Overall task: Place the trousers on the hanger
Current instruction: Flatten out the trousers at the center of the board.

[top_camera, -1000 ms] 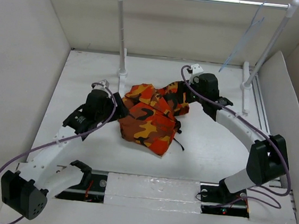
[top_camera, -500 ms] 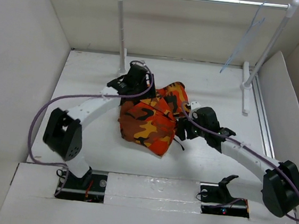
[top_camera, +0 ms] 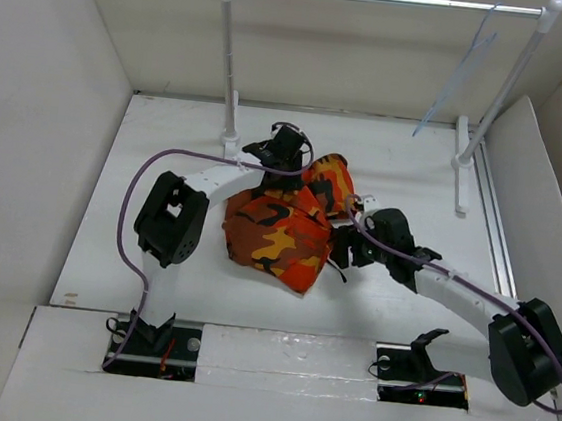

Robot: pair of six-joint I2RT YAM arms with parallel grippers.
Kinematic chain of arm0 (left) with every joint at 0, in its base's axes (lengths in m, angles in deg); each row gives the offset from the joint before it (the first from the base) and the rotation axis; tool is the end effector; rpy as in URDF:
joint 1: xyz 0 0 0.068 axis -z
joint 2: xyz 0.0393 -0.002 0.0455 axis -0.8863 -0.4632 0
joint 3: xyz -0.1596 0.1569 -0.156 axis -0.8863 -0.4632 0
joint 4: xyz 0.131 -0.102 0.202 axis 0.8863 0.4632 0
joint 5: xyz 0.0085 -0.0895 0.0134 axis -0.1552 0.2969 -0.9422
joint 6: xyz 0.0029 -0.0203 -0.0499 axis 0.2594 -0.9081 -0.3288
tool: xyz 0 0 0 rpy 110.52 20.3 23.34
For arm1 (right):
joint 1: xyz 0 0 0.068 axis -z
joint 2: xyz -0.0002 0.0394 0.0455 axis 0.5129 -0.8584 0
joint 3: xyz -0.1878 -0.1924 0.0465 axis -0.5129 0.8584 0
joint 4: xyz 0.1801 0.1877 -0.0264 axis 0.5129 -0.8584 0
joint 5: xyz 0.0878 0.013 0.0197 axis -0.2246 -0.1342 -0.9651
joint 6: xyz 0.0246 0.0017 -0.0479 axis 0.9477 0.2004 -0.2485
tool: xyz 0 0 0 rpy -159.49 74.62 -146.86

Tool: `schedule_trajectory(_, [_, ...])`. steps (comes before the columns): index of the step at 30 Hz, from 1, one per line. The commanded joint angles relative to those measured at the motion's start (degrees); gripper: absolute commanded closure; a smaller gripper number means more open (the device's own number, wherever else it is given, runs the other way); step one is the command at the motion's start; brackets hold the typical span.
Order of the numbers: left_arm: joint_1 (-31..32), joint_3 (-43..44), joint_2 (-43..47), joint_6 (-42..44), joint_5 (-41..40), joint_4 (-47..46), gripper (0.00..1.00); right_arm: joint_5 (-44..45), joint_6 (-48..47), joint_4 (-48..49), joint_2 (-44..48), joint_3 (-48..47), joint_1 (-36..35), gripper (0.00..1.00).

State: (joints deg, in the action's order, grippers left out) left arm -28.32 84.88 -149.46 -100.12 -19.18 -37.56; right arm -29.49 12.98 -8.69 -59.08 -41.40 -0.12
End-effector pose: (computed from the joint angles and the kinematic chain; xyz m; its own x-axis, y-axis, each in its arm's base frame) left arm 0.3726 -0.2460 0.2270 -0.7531 -0.0476 -0.6562 0.1385 0.9635 -0.2289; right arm 0.2013 0.1289 0.1868 -0.6899 -0.1696 -0.7037 -0.4933 0.8216 0.2856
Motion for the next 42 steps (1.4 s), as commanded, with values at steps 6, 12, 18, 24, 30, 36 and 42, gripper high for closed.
schedule_trajectory(6, [0.4, 1.1, 3.5, 1.5, -3.9, 3.1, 1.00, -7.5, 2.1, 14.1, -9.1, -1.2, 6.6, 0.27])
schedule_trajectory(12, [-4.7, -8.8, 17.9, 0.9, -0.8, 2.1, 1.00, -8.7, 4.3, 18.6, -12.8, -3.4, 6.6, 0.32])
schedule_trajectory(18, [-6.0, -18.9, 30.4, -1.3, 1.2, 1.7, 1.00, -10.7, 5.3, 22.2, -19.2, -6.5, 4.4, 0.33])
schedule_trajectory(24, [-7.1, -23.3, 37.4, -2.9, -0.9, 4.4, 1.00, -16.7, 7.3, 27.5, -28.5, -9.9, 2.6, 0.78])
schedule_trajectory(30, [-19.0, -21.4, 46.7, -3.4, 1.3, 4.0, 1.00, -11.2, 6.2, 20.4, -13.2, -11.5, 4.5, 1.00])
schedule_trajectory(36, [-35.9, -16.2, 51.6, -8.9, 14.5, -0.1, 1.00, -1.0, -1.9, -6.4, 9.9, -23.8, 8.8, 1.00])
schedule_trajectory(42, [-36.5, -8.3, 51.4, -11.1, 14.1, 1.2, 1.00, 2.7, -8.0, -26.8, 29.2, -30.9, 11.6, 1.00])
